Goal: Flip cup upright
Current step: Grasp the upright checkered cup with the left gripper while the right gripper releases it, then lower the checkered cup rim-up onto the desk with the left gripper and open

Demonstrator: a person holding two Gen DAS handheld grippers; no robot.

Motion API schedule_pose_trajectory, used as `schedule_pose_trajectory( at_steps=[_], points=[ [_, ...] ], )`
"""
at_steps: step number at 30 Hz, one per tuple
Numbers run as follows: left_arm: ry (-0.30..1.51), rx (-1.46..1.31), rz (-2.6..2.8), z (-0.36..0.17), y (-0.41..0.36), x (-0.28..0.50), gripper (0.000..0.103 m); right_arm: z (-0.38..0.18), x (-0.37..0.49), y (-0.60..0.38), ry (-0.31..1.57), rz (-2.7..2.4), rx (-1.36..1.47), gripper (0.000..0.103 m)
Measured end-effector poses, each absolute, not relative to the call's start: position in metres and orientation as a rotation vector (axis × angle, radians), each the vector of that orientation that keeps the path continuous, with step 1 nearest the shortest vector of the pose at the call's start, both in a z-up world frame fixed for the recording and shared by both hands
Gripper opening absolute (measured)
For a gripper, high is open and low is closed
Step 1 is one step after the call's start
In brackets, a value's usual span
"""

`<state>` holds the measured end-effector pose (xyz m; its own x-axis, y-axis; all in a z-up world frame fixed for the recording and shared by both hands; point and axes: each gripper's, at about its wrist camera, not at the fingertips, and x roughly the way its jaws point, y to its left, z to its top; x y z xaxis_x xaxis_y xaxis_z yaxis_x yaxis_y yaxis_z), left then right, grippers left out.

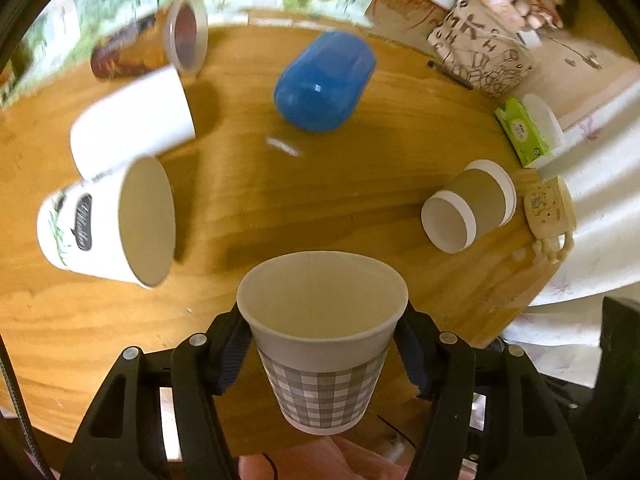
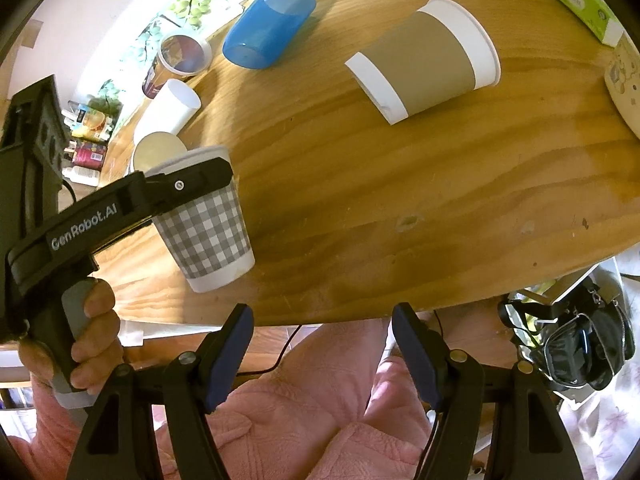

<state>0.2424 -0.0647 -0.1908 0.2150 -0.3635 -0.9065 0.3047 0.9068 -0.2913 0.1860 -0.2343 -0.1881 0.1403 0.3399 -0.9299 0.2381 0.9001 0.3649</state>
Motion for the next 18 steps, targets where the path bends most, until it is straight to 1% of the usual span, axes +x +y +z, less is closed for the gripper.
schedule_pose_trajectory(
  at_steps=[16, 18],
  points=[
    [0.881, 0.008, -0.409, -0.189, -0.057, 0.216, 0.068, -0.192, 0.175, -0.230, 1.460, 0.064, 0.493, 0.072],
    [0.855, 0.018, -0.410, -0.190, -0.058, 0.214, 0.068, -0.194, 0.174, -0.229, 1.465, 0.064, 0.497, 0.072]
  ],
)
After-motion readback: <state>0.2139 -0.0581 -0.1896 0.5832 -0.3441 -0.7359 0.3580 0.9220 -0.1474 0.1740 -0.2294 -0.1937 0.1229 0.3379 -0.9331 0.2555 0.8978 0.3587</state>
